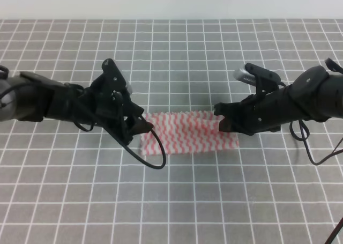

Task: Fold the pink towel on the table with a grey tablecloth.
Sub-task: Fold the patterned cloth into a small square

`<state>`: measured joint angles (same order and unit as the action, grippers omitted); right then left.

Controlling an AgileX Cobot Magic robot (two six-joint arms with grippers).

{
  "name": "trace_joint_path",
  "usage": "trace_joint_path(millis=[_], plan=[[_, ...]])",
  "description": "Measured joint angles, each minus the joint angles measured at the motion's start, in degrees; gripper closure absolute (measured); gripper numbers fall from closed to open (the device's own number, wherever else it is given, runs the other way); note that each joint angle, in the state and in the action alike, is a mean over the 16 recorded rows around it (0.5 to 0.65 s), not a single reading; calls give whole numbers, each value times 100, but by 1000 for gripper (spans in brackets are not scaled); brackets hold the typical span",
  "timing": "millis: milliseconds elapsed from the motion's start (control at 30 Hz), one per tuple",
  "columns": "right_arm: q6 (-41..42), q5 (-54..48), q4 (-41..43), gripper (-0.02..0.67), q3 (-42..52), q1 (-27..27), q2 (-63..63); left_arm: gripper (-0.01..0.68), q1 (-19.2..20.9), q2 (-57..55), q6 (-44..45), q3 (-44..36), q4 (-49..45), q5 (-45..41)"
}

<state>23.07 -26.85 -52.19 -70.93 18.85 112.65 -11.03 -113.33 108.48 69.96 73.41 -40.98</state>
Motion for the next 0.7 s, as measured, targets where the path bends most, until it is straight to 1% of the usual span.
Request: trace_joint_path(millis=[433, 700], plan=[[2, 45, 0, 663, -1, 1, 5, 294, -1, -285, 261, 94, 131, 120], [7, 80, 0, 663, -2, 1, 10, 339, -1, -419, 418, 172, 225, 63]])
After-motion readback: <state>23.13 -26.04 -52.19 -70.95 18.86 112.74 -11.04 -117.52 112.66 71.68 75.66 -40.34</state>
